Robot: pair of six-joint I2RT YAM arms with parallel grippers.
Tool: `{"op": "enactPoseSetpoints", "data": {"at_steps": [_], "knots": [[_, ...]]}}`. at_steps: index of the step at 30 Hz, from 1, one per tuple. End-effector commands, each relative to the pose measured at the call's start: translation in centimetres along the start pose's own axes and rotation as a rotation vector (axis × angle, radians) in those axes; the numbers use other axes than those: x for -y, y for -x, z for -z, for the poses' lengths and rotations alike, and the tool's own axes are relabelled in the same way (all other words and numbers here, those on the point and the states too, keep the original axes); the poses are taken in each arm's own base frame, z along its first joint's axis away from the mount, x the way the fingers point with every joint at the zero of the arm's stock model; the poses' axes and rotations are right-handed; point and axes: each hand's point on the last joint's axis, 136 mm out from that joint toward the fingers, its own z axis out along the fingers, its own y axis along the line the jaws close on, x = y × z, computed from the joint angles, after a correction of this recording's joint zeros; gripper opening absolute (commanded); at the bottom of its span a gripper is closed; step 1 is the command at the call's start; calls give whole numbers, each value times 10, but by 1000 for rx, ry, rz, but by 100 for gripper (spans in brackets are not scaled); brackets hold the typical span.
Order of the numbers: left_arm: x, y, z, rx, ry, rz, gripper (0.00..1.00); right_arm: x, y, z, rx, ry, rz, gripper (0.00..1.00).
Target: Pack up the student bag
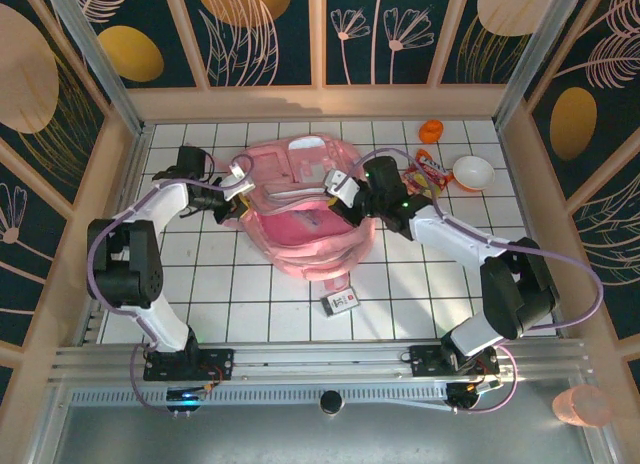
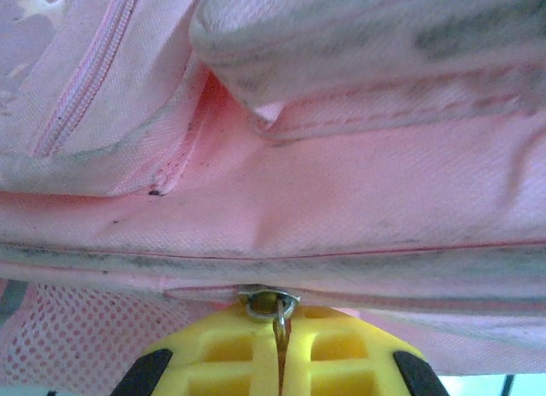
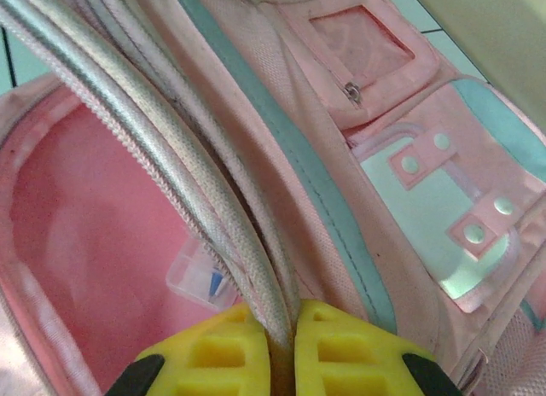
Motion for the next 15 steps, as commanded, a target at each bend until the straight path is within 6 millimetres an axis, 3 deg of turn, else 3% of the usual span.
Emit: {"op": "enactPoseSetpoints", "data": {"at_steps": [1, 5, 9, 13, 15], "knots": [[35, 31, 14, 134, -100, 38, 1, 19, 18, -6, 61, -131, -29, 0], [57, 25, 11, 112, -106, 58, 1, 27, 15, -13, 64, -197, -65, 0], [43, 13, 8, 59, 34, 175, 0, 30, 19, -12, 84, -208, -117, 1], [32, 8, 12, 86, 147, 241, 0, 22, 38, 12, 101, -157, -308, 34], [32, 14, 15, 130, 156, 245, 0, 19, 44, 29, 117, -150, -498, 44]]}}
